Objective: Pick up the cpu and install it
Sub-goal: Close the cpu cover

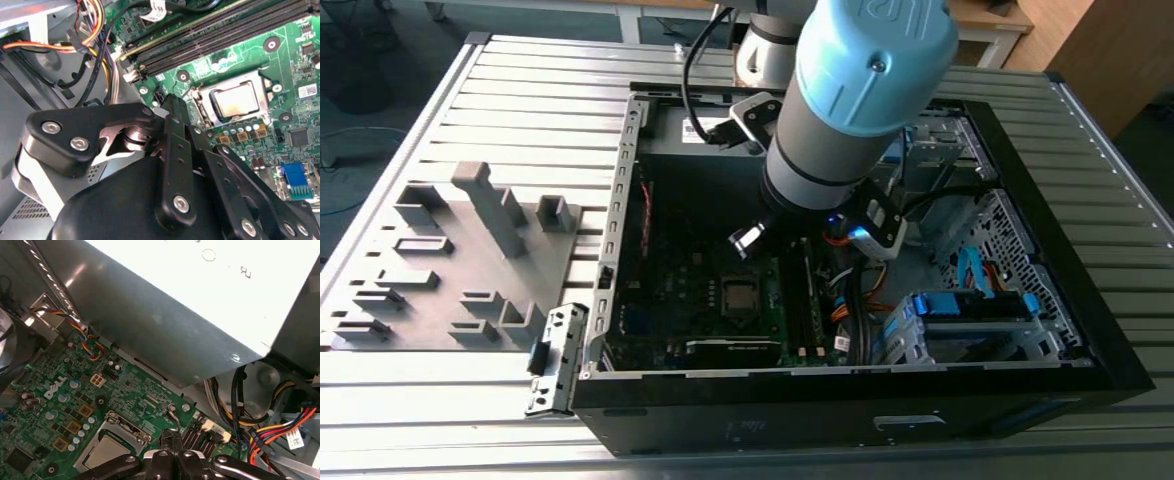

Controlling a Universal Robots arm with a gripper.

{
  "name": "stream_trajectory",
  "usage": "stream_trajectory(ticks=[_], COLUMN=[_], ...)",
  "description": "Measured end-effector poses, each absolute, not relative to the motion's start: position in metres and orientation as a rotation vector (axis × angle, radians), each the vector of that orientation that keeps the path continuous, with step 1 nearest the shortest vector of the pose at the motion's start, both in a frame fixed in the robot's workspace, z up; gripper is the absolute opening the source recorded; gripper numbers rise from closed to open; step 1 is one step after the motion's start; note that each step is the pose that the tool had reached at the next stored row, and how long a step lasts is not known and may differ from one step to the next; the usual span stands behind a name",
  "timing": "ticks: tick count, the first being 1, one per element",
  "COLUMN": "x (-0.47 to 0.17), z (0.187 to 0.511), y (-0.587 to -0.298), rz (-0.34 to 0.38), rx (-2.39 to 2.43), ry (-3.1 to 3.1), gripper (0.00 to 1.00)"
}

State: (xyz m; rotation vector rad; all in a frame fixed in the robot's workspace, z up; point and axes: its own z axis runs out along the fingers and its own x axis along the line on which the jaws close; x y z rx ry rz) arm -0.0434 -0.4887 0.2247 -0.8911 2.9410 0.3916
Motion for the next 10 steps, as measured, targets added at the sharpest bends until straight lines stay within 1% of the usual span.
stream_trajectory(ticks=[10], x=[-0.055], z=[0.225], y=[-0.495], rz=[0.391], rx=[-0.891], ry=[2.940], gripper=[0.11])
